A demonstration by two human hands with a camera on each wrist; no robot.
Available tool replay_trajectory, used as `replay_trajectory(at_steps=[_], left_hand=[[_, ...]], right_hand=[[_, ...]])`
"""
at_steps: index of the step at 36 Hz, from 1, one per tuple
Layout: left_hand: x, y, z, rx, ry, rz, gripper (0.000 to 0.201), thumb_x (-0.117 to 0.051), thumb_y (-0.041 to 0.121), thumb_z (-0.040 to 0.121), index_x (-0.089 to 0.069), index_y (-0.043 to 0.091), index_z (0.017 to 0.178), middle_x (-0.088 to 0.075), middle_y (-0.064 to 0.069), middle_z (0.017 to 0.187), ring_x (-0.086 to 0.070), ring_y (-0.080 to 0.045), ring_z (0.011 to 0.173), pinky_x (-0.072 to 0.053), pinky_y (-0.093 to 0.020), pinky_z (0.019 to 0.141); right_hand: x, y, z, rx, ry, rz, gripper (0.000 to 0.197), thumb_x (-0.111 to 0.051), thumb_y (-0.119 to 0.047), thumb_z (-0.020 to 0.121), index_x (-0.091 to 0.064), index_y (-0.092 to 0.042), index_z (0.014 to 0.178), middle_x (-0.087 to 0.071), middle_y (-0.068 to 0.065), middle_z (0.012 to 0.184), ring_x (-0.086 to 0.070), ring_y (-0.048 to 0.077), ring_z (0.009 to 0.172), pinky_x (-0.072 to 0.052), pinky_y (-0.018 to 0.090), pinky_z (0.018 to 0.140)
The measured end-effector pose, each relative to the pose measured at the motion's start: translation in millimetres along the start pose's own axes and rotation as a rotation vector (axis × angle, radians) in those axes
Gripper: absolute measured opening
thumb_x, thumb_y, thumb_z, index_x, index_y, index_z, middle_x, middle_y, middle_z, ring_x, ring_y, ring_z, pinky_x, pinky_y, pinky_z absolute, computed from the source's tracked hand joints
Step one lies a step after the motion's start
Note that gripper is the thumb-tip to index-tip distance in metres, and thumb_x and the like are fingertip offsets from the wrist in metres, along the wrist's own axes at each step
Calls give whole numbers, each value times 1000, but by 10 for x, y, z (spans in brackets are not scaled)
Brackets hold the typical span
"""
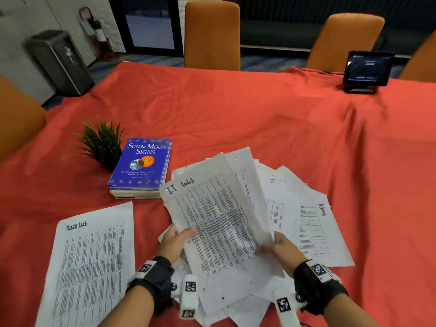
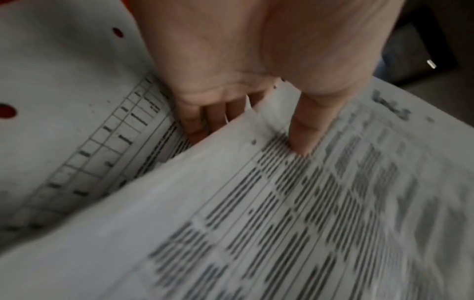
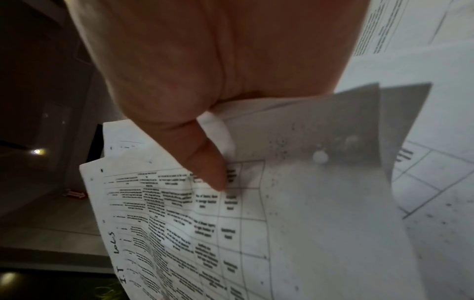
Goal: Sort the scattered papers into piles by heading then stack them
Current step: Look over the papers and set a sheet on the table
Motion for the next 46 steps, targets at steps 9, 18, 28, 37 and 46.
replay_trajectory(at_steps=[9, 18, 28, 37, 46], left_hand=[[206, 53, -112, 173, 43, -188, 33, -60, 3, 74, -64, -8, 104, -65, -32, 100, -64, -42, 87, -51, -51, 81], [492, -132, -125, 271, 248, -295, 21, -50, 3, 76, -61, 2, 94, -65, -20, 105, -60, -40, 108, -41, -52, 103], [439, -134, -189, 281, 270, -349, 36, -53, 14, 82, -52, 4, 117, -58, -19, 119, -56, -34, 108, -43, -46, 96], [422, -124, -27, 193, 271, -59, 8, -62, 19, 89, -64, 12, 91, -67, -17, 112, -63, -33, 98, -48, -49, 97], [290, -74, 3, 37, 178, 412, 31, -49, 9, 94, -64, 8, 121, -66, -10, 122, -58, -24, 97, -42, -27, 84]], right_hand=[[-139, 5, -35, 21, -165, -64, 36, -74, -29, 76, -68, -13, 107, -73, 15, 104, -70, 34, 95, -55, 40, 83], [250, 227, 370, -17, 505, -551, 79, -77, -48, 69, -43, -18, 134, -54, 15, 122, -57, 30, 107, -51, 42, 89], [85, 87, 557, -228, 297, -726, 63, -76, -34, 74, -40, -16, 122, -61, 9, 114, -61, 25, 91, -53, 35, 76], [-95, 34, 360, -157, -121, -575, 19, -62, -26, 78, -70, -10, 86, -69, 5, 72, -60, 13, 52, -53, 25, 53], [-66, 92, 240, -335, -145, -390, 26, -62, -25, 61, -64, -10, 83, -59, 6, 58, -56, 20, 47, -50, 26, 50]])
Point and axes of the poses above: each hand's wrist, its own z-axis towards the middle knuckle, its own x-axis out of the back of the hand, y = z × x, the point moved 1 cm from there along z, towards the middle knuckle
